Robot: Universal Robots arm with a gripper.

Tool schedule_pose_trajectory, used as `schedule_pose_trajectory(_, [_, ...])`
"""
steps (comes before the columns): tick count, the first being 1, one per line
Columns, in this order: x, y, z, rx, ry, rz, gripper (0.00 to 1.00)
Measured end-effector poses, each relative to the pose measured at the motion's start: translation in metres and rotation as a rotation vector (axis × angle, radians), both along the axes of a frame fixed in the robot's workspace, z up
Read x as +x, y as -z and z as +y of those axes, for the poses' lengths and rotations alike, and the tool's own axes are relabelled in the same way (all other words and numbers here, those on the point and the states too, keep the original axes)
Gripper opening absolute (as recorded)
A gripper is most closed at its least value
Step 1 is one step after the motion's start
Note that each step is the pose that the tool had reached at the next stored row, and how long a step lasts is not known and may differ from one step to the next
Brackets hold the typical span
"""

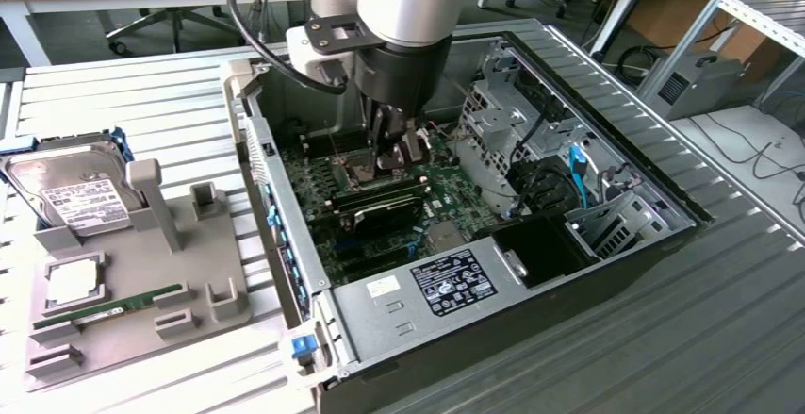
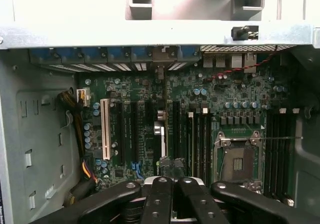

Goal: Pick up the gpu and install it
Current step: 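Press down on the gpu until it lock into place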

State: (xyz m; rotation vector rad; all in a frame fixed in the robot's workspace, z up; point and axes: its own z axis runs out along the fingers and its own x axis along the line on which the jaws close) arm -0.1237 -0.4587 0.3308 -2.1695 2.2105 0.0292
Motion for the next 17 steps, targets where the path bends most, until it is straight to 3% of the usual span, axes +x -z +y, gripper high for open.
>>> schedule_pose_trajectory(7, [0.0, 0.0137, 0.0, -0.0001, 0.0, 0.0033, 0.11])
schedule_pose_trajectory(17, [0.0, 0.0313, 0.0, -0.0001, 0.0, 0.0141, 0.11])
